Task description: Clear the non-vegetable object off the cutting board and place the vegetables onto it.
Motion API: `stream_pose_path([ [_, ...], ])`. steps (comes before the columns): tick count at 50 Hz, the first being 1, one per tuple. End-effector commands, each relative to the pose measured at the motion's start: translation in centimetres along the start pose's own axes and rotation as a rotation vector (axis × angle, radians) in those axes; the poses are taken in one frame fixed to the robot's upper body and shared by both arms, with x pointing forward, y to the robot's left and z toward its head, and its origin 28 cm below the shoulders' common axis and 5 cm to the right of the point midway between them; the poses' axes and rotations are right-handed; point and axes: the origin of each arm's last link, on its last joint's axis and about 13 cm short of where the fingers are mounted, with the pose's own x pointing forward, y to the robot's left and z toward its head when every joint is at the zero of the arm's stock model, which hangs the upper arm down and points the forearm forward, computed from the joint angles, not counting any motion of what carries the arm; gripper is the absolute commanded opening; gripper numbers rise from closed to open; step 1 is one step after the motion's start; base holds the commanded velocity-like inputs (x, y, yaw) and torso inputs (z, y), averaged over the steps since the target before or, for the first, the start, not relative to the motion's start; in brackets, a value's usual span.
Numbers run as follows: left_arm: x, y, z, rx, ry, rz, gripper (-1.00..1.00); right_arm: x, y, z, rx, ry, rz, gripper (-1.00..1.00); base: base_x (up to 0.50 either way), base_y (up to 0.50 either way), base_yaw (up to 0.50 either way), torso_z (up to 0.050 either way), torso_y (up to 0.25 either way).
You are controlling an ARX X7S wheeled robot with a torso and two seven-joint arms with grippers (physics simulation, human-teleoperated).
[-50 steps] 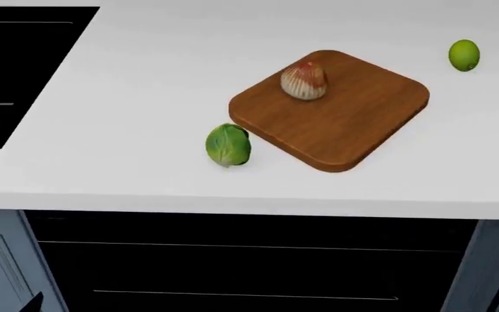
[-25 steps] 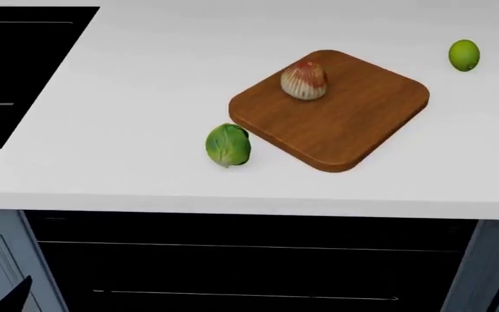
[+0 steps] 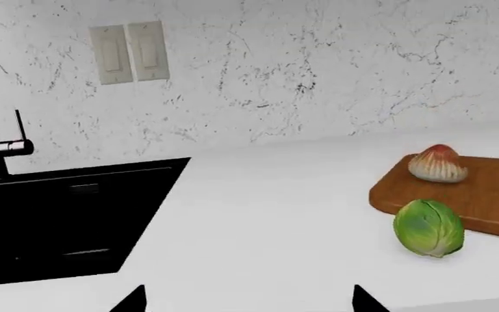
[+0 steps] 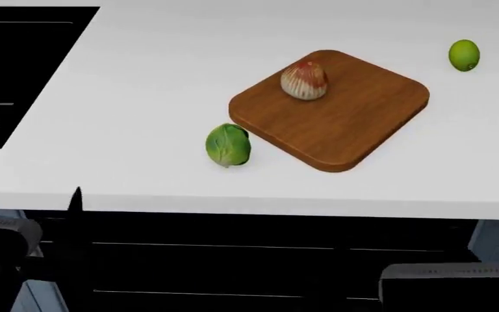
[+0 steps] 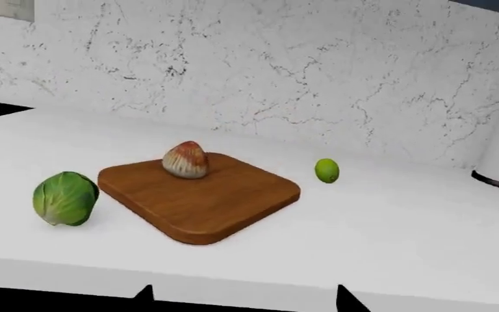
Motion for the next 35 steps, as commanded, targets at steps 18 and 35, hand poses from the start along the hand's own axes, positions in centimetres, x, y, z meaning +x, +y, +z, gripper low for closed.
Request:
stream_pose_path([
  [18,7.0,2.4,9.3,0.024,-0.07,0.057,1.0,3.0,-6.8,12.2,-0.234,0.08,0.0,1.0,0.0,0.0,0.0,0.0,0.0],
  [35,10.2,2.3,15.6,0.012,-0.077,-0.043,1.0,7.3,-9.3,17.5,-0.163,0.078,0.059,1.0,0.0,0.0,0.0,0.0,0.0],
])
